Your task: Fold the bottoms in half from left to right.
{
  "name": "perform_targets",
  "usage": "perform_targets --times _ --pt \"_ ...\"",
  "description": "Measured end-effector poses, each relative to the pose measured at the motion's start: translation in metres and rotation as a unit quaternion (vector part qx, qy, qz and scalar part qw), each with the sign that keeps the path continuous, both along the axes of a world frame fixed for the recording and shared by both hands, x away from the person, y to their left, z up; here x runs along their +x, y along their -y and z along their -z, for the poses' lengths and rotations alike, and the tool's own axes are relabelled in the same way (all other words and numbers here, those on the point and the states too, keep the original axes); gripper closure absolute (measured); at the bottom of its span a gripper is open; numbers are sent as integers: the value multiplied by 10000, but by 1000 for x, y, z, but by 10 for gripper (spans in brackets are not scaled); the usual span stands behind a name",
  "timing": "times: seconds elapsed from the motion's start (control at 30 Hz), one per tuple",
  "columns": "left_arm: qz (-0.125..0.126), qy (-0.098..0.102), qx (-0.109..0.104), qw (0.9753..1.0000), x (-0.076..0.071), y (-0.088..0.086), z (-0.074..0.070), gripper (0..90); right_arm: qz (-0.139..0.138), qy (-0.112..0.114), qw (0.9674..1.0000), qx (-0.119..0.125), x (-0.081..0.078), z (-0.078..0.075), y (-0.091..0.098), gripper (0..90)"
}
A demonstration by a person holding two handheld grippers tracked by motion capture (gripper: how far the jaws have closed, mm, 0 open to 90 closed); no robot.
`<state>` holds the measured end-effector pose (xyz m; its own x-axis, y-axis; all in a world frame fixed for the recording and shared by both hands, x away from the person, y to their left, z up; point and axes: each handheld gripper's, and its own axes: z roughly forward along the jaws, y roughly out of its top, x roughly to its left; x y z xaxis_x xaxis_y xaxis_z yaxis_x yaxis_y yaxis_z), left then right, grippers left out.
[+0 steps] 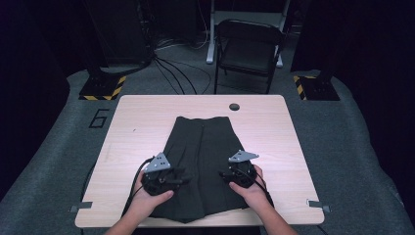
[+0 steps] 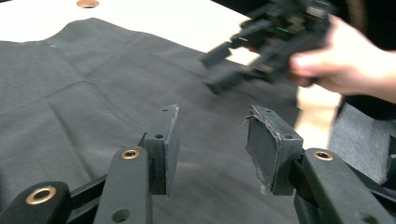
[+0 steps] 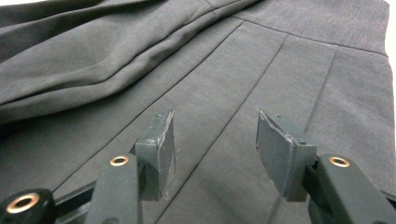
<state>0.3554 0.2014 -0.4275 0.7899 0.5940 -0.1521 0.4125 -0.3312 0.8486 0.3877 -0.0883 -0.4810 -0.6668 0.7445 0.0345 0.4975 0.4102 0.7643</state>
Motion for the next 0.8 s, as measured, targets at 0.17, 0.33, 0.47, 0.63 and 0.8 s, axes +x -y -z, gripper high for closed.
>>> perform_targets --times 0.17,0.33,0.47,0.63,0.8 --pt "-167 32 85 9998 37 5 1 531 -27 -1 10000 68 -14 -3 2 476" --pt "-270 53 136 9995 73 16 -1 523 -61 10 9999 154 -29 -8 2 493" --pt "-382 -27 101 9992 100 27 2 517 -123 55 9997 200 -41 -12 -1 498" --pt "-542 -42 342 9979 128 46 11 503 -181 86 9995 238 -55 -14 -5 503" --pt "-760 -125 561 9955 148 58 31 485 -184 77 9995 239 -67 -13 -8 505"
